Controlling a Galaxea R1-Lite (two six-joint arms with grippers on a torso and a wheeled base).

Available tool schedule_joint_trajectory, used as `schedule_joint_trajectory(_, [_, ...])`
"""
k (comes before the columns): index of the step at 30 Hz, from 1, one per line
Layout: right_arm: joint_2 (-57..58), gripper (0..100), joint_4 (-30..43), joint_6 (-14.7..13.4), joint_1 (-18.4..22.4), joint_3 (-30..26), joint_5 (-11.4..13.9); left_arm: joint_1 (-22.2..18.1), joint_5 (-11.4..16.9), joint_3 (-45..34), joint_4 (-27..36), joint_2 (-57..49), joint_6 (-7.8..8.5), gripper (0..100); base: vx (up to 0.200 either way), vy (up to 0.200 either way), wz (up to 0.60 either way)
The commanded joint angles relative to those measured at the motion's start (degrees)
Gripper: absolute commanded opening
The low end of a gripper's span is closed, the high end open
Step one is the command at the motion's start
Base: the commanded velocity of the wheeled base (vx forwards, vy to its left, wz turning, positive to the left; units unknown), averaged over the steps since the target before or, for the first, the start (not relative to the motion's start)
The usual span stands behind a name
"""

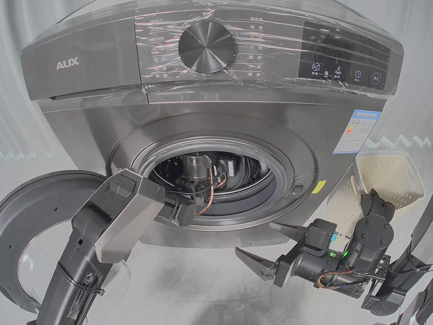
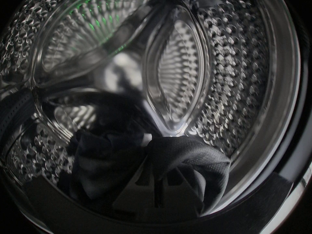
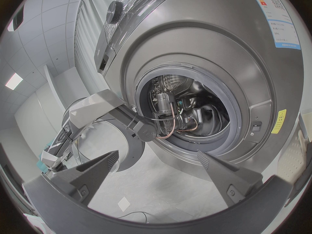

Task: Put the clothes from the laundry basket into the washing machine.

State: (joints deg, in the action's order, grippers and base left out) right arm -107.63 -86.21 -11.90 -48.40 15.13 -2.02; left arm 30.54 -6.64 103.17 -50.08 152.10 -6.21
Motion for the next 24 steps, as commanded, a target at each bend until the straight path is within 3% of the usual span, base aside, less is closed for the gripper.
schedule_joint_trajectory(1, [-0.12, 100, -0.01, 0.03, -0.03, 0.08, 0.00, -2.68, -3.55, 11.42, 0.24, 5.05, -0.21, 0, 0.000, 0.000, 0.00])
schedule_joint_trajectory(8, [-0.12, 100, -0.01, -0.06, 0.06, -0.01, 0.00, -2.85, -3.73, 11.42, 0.86, 5.13, -0.56, 0, 0.000, 0.000, 0.00])
schedule_joint_trajectory(9, [-0.04, 100, -0.01, -0.06, 0.06, -0.01, 0.00, -2.85, -3.73, 11.42, 1.12, 5.13, -0.56, 100, 0.000, 0.000, 0.00])
schedule_joint_trajectory(14, [-0.04, 100, -0.01, -0.06, 0.06, -0.01, 0.00, -2.50, -3.73, 11.42, 1.30, 4.69, -1.44, 100, 0.000, 0.000, 0.00])
schedule_joint_trajectory(16, [-0.04, 100, -0.01, -0.06, 0.06, -0.01, 0.00, -2.15, -3.73, 7.13, 2.18, 2.50, -2.06, 100, 0.000, 0.000, 0.00])
schedule_joint_trajectory(24, [-0.04, 100, -0.01, -0.06, 0.06, -0.01, 0.00, -1.01, -1.79, -9.21, 2.44, -6.82, -1.97, 100, 0.000, 0.000, 0.00])
